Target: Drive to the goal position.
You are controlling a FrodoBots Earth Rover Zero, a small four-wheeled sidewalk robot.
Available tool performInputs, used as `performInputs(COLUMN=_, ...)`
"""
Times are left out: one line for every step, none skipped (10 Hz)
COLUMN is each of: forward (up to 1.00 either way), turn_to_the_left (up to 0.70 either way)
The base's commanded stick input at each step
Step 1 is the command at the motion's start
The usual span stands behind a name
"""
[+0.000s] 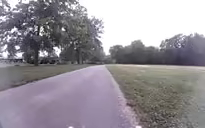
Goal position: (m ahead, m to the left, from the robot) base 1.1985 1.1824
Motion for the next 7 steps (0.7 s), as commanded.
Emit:
performInputs(forward=0.7, turn_to_the_left=0.01)
performInputs(forward=0.7, turn_to_the_left=0.01)
performInputs(forward=0.7, turn_to_the_left=0.01)
performInputs(forward=0.7, turn_to_the_left=0.01)
performInputs(forward=0.7, turn_to_the_left=0.01)
performInputs(forward=0.7, turn_to_the_left=0.01)
performInputs(forward=0.7, turn_to_the_left=0.01)
